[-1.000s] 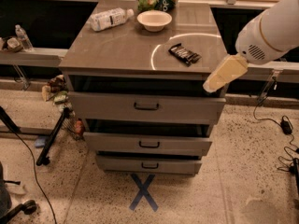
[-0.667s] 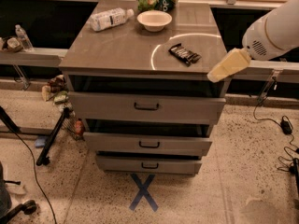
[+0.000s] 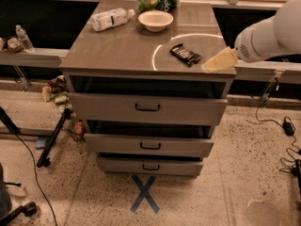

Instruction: Move rxbar chocolate near paper bowl

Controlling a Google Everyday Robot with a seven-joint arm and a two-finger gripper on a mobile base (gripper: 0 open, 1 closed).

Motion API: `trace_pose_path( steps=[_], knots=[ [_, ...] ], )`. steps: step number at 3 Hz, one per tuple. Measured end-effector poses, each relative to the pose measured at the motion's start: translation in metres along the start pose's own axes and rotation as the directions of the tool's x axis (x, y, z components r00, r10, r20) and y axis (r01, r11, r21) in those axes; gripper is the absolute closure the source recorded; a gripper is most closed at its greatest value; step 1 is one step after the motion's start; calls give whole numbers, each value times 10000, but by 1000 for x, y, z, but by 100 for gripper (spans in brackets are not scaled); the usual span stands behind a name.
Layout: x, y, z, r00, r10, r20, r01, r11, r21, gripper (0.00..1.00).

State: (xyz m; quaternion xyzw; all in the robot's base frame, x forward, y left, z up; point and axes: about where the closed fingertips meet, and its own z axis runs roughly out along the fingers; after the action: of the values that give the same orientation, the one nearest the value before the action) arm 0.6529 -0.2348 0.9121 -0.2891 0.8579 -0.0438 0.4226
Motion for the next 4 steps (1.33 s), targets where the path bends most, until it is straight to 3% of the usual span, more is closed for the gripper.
trace_pose_path(
  steps=[1, 2, 3, 4],
  knots=[
    [6, -9, 45, 9910, 1260, 455, -1252, 9919, -203, 0],
    [6, -9, 45, 9910, 1260, 455, -1251, 9919, -204, 0],
    [0, -2, 51, 9848, 1557, 770, -1500, 9858, -749, 0],
    [-17, 12, 65, 9653, 2090, 1566, -1742, 9620, -2105, 0]
  ],
)
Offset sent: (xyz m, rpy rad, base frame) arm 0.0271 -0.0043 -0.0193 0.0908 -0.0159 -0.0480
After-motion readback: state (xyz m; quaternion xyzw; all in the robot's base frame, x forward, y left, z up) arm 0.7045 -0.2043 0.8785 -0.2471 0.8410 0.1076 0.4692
